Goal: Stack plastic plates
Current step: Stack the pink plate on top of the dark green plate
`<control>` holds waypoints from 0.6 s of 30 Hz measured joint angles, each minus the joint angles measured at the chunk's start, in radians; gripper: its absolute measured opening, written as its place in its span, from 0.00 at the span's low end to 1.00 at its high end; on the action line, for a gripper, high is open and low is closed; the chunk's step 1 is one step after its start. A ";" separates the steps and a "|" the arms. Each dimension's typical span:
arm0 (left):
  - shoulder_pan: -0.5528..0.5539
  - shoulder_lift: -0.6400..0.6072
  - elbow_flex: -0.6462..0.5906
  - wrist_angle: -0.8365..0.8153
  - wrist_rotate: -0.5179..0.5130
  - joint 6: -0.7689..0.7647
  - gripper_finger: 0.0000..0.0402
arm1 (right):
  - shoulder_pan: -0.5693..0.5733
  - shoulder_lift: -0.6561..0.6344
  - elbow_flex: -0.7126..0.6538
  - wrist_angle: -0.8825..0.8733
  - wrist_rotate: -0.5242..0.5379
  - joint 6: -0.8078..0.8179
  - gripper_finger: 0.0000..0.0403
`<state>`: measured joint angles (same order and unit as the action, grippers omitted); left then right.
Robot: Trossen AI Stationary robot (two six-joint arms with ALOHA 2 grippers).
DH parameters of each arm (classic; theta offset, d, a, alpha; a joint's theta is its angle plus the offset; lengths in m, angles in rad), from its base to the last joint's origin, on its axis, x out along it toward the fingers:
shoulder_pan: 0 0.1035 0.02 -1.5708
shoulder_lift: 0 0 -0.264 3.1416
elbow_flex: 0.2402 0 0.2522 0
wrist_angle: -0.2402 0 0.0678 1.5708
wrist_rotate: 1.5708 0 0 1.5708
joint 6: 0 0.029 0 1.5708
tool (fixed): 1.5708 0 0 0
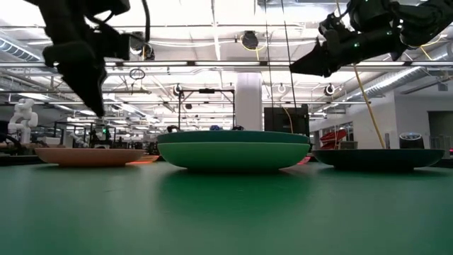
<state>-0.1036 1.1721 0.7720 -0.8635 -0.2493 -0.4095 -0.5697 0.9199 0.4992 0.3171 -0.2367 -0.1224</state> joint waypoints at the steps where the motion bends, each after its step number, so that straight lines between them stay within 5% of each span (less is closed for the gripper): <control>1: 0.000 0.000 -0.009 0.000 -0.011 -0.021 0.12 | 0.000 0.000 0.000 -0.009 0.000 -0.003 0.35; 12: 0.000 0.000 -0.064 0.030 -0.098 -0.071 0.40 | 0.000 0.000 0.000 -0.008 0.000 -0.002 0.35; 18: 0.000 0.000 -0.131 0.156 -0.098 -0.072 0.43 | 0.000 0.000 0.000 -0.013 0.000 0.001 0.35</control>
<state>-0.1036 1.1721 0.6407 -0.7074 -0.3477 -0.4812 -0.5697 0.9203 0.4992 0.3045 -0.2367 -0.1215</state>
